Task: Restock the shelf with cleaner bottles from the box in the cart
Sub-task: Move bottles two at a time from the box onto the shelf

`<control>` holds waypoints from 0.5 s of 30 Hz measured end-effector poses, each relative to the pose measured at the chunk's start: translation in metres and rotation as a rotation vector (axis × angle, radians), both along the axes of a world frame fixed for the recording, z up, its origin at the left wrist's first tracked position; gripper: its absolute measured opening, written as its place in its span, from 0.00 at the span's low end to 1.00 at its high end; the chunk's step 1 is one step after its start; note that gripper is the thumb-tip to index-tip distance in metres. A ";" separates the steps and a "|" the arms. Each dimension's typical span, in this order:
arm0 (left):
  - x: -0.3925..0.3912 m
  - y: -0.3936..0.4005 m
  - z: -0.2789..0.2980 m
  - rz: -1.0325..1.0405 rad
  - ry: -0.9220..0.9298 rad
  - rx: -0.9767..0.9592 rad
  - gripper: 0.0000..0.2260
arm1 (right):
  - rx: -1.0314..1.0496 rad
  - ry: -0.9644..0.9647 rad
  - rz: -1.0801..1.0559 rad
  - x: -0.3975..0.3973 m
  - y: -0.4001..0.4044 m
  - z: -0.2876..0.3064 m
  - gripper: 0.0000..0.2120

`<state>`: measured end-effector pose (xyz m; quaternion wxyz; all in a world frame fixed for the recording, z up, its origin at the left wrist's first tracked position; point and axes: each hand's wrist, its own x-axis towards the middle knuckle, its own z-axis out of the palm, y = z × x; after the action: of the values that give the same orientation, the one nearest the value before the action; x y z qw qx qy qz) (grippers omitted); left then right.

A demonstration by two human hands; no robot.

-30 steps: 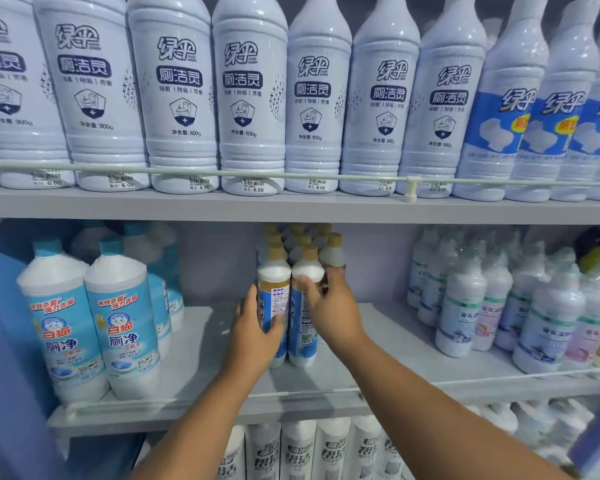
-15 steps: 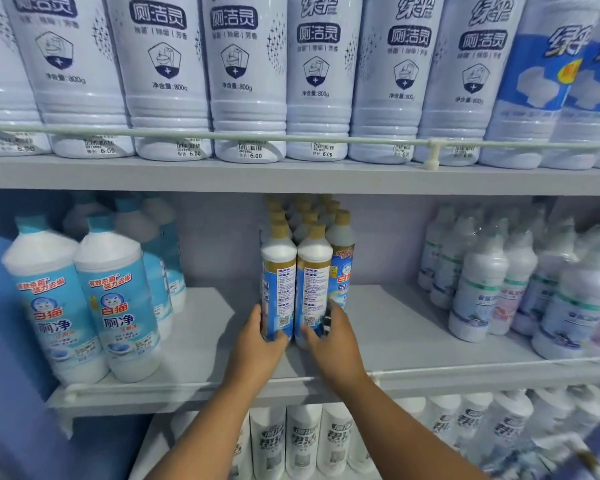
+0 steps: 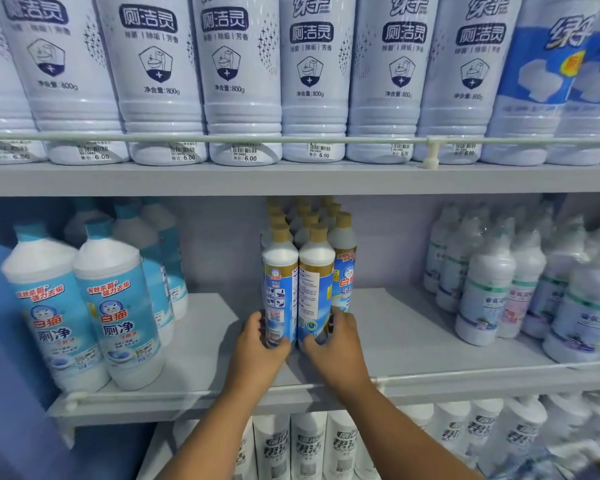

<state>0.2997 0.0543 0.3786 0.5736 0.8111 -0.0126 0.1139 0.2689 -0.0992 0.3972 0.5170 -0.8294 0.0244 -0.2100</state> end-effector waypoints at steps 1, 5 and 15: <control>-0.001 -0.001 0.001 0.010 -0.007 0.013 0.21 | -0.001 -0.006 0.009 0.000 0.001 0.000 0.24; -0.004 -0.002 0.005 0.032 -0.047 0.085 0.17 | 0.038 -0.007 0.067 -0.001 -0.002 0.002 0.22; -0.001 -0.001 0.002 0.006 -0.019 -0.024 0.19 | 0.054 -0.002 0.076 0.000 -0.002 0.001 0.20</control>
<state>0.2983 0.0533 0.3807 0.5826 0.8031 -0.0142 0.1236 0.2694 -0.1015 0.3983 0.5469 -0.8152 -0.0018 -0.1905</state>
